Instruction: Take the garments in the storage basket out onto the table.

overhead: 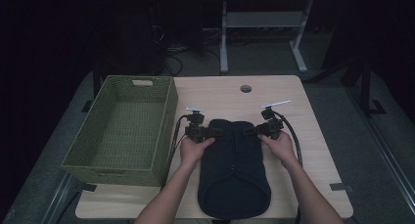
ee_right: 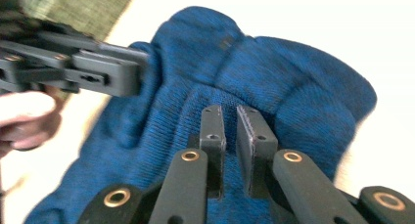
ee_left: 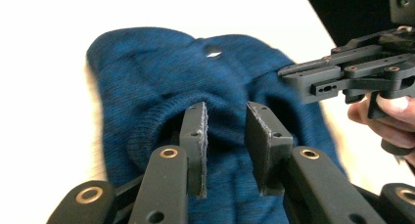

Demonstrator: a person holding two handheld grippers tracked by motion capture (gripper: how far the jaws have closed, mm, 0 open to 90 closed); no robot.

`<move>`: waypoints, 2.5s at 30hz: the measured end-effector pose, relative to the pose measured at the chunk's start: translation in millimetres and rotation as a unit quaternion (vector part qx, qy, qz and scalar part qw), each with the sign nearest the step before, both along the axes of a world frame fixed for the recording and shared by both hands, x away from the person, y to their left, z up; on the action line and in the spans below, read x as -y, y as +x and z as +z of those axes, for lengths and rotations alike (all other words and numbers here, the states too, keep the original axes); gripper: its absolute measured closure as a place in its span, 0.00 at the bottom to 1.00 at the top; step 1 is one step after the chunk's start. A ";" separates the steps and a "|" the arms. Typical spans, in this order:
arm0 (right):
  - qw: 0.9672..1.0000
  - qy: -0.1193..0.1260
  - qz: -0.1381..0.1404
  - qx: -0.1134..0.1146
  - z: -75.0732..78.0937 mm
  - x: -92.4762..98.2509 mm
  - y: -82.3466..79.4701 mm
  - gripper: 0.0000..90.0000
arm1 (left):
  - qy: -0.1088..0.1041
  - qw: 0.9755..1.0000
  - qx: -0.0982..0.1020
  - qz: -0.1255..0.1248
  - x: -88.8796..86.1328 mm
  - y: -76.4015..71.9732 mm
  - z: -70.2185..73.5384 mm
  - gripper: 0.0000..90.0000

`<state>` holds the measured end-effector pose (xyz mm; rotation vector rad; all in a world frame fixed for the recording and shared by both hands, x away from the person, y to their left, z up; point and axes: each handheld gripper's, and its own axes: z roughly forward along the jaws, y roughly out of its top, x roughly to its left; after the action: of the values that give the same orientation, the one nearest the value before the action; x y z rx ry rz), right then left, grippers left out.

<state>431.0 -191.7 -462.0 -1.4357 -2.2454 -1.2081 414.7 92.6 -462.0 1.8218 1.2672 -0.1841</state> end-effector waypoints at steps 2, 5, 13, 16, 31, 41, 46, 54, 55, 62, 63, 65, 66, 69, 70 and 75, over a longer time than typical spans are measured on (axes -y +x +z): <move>1.000 -0.009 -0.001 -0.008 -7.7 -1.6 1.8 0.90 | 0.000 1.000 -0.003 0.000 -0.5 1.3 -3.9 0.79; 1.000 -0.002 -0.001 -0.014 -14.1 -0.2 3.0 0.93 | 0.004 1.000 0.000 0.004 1.5 1.8 -6.0 0.79; 1.000 -0.027 0.009 0.008 -3.8 -2.6 2.1 0.91 | 0.004 1.000 0.020 0.003 -1.1 -0.9 4.0 0.78; 0.999 -0.030 -0.001 0.022 3.3 -0.7 4.2 0.90 | -0.014 0.999 0.036 0.021 -7.4 -2.6 12.8 0.77; 1.000 -0.028 -0.006 0.008 -13.7 13.2 0.3 0.96 | 0.031 0.999 0.013 0.019 -6.0 -6.1 -2.2 0.78; 1.000 -0.027 0.000 0.003 -13.1 16.6 -14.6 0.95 | 0.040 0.999 0.017 0.002 -4.0 -18.2 1.7 0.77; 0.999 -0.030 -0.001 0.015 3.8 16.4 -16.5 0.88 | 0.028 0.999 0.035 0.016 -8.4 -15.9 14.3 0.74; 0.998 -0.050 -0.029 0.021 16.5 27.2 -2.6 0.77 | 0.029 0.998 0.022 0.042 -17.7 -0.8 13.6 0.73; 0.998 -0.054 -0.034 0.015 13.1 29.5 -1.3 0.75 | 0.033 0.998 0.018 0.042 -18.9 0.6 11.1 0.72; 0.998 -0.053 -0.034 -0.006 4.6 33.5 0.0 0.70 | 0.032 0.998 0.004 0.049 -18.6 4.7 3.8 0.70; 0.998 -0.053 -0.032 -0.004 3.7 33.5 0.6 0.70 | 0.032 0.998 0.002 0.049 -18.4 5.3 3.0 0.69; 0.998 -0.050 -0.032 -0.011 2.0 32.8 1.6 0.70 | 0.034 0.998 -0.006 0.046 -17.4 6.6 1.0 0.68; 0.998 -0.053 -0.030 -0.012 1.0 31.9 2.0 0.70 | 0.035 0.998 -0.007 0.045 -16.9 6.9 -0.1 0.67; 0.998 -0.054 -0.027 -0.019 -1.8 28.9 3.3 0.70 | 0.035 0.998 -0.015 0.046 -15.9 8.0 -3.1 0.66; 0.998 -0.054 -0.028 -0.023 -3.4 27.3 4.0 0.71 | 0.035 0.998 -0.016 0.045 -16.1 8.4 -3.6 0.66; 0.998 -0.050 -0.031 -0.023 -5.0 25.5 6.3 0.73 | 0.024 0.998 -0.031 0.047 -16.3 11.6 -6.8 0.70</move>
<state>437.3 -217.2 -467.0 -1.5627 -2.2758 -1.0825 426.3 108.9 -468.9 1.8047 1.4084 -0.1603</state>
